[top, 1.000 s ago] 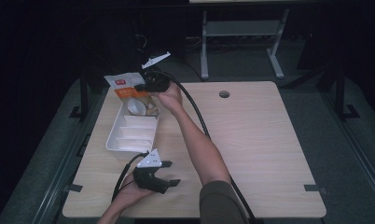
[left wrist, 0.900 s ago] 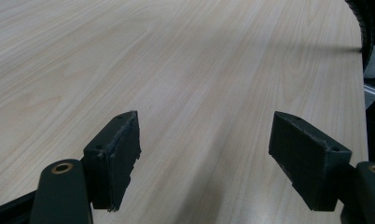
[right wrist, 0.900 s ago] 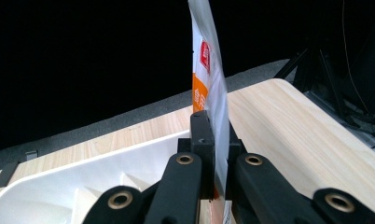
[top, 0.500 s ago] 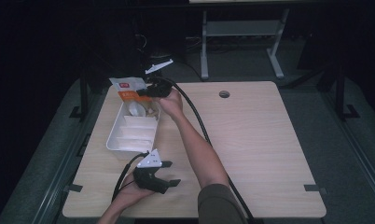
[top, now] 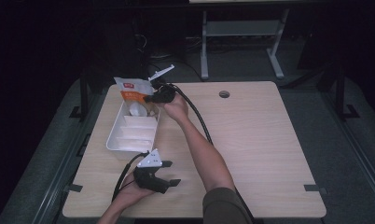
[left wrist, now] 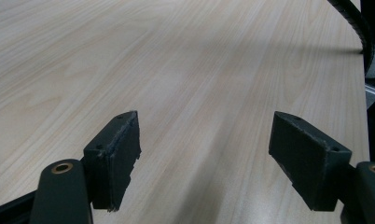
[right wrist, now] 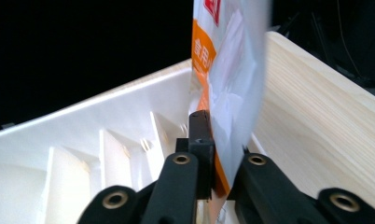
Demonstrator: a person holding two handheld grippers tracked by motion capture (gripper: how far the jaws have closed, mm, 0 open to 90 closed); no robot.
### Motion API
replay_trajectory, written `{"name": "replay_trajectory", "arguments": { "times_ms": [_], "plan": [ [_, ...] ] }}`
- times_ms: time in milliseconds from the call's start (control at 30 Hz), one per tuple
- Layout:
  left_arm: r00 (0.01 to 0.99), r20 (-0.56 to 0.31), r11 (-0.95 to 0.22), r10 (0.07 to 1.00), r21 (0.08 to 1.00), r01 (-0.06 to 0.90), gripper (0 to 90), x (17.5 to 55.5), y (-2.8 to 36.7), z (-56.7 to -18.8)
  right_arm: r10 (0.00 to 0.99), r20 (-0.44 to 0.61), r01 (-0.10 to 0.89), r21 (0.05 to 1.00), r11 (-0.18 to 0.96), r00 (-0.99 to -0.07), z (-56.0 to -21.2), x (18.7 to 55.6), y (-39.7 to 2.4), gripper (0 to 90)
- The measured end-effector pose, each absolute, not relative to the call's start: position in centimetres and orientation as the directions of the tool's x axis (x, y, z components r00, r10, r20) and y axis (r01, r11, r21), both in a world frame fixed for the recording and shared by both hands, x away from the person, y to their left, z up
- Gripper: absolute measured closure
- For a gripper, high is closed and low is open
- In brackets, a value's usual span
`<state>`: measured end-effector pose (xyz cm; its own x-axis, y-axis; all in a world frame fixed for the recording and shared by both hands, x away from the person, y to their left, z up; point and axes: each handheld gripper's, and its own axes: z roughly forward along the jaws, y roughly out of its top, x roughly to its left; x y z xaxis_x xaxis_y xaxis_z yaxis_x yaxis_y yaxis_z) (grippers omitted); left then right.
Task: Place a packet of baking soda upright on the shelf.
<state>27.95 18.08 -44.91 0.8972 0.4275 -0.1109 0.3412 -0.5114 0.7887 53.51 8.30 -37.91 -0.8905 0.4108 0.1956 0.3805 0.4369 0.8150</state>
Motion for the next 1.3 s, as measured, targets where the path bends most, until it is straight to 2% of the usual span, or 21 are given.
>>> {"name": "replay_trajectory", "arguments": {
  "times_ms": [600,733,1300],
  "plan": [
    [0.900,-0.108,-0.519,0.423,0.785,0.338,24.5,27.9,17.9,-45.0,0.439,0.203,0.410,0.793,0.451,-0.875,-38.4,53.8,7.9,88.7],
    [0.901,-0.108,-0.521,0.420,0.785,0.336,24.5,27.9,17.8,-45.0,0.422,0.225,0.416,0.794,0.443,-0.878,-38.3,53.7,7.8,81.3],
    [0.896,-0.113,-0.507,0.429,0.791,0.342,24.5,28.0,17.9,-45.0,0.412,0.250,0.424,0.806,0.413,-0.876,-37.5,52.3,4.3,66.9]
  ]
}}
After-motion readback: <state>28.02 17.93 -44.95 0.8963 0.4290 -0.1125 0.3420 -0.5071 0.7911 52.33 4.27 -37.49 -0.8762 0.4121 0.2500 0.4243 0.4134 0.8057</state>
